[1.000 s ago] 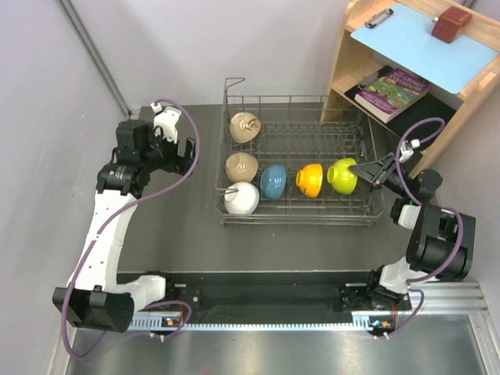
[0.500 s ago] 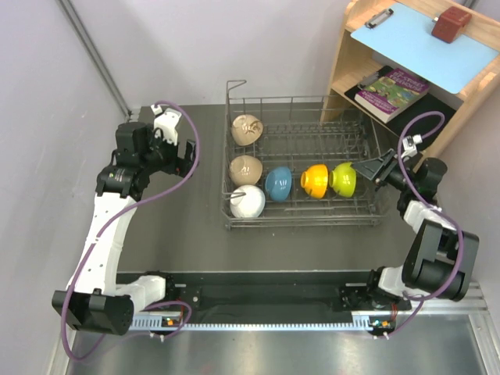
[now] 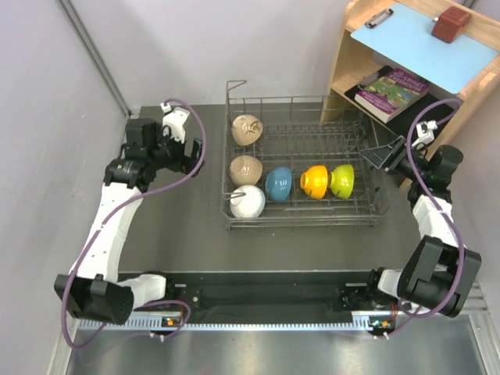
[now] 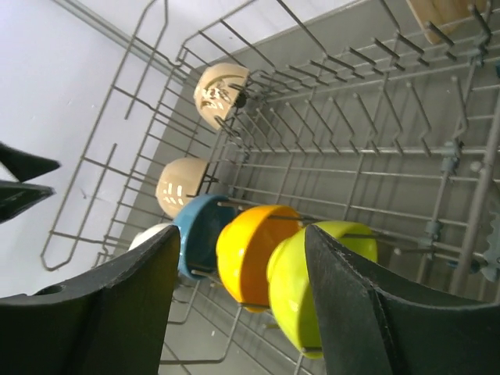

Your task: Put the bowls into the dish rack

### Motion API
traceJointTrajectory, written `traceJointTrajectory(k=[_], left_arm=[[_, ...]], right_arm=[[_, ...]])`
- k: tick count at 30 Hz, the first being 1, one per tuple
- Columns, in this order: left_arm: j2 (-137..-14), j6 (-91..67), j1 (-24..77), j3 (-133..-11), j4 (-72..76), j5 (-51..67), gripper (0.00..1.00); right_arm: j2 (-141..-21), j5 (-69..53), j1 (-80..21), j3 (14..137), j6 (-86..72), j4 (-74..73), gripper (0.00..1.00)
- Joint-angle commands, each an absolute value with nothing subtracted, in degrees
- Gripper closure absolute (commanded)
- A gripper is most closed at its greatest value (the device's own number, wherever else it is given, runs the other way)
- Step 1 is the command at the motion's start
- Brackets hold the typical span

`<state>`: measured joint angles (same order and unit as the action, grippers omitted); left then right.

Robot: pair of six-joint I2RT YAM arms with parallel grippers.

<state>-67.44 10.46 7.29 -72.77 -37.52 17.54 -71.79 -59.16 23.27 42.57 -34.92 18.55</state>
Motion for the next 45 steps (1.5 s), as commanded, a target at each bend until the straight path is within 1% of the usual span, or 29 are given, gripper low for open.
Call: traceJointTrajectory(k=[1, 5, 8, 14, 17, 21, 27, 32, 40, 45], left_arm=[[-72.76, 8.62, 9.31, -77.77, -32.96, 16.79, 0.01], [-77.42, 7.56, 10.72, -84.53, -32.78, 15.82, 0.01], [-79.80, 7.12, 11.95, -87.96, -32.96, 15.73, 0.01], [-83.84, 8.52, 16.34, -91.22, -33.48, 12.84, 0.01], [-86.91, 9.84, 18.71, -91.58, -33.31, 9.94, 0.01], [-90.26, 11.77, 21.79, -91.93, -32.44, 4.67, 0.01], [-94.04, 13.97, 23.47, -91.67, -31.29, -8.60, 0.01], [-91.86, 14.59, 23.47, -89.48, -32.34, -15.28, 0.02], [-83.85, 14.85, 23.38, -82.54, -33.84, -19.77, 0.02], [-79.98, 16.26, 23.29, -75.86, -32.35, -22.85, 0.02]], right_arm=[[-66.89, -61.52, 21.89, 48.07, -34.01, 19.77, 0.35], [-63.99, -62.05, 20.48, 48.43, -33.66, 19.69, 0.35], [-62.49, -61.88, 20.39, 48.43, -31.30, 16.97, 0.35], [-61.61, -61.52, 20.39, 48.60, -29.18, 14.24, 0.35], [-61.26, -61.17, 20.39, 50.96, -24.46, 8.56, 0.34], [-58.90, -60.56, 20.39, 51.59, -22.41, 6.68, 0.34], [-54.94, -59.94, 20.48, 51.59, -21.27, 6.68, 0.33], [-53.35, -59.33, 20.48, 52.47, -20.74, 6.42, 0.33], [-53.00, -58.71, 20.57, 52.12, -20.92, 7.38, 0.32], [-51.68, -58.97, 20.74, 52.03, -21.18, 7.47, 0.32]])
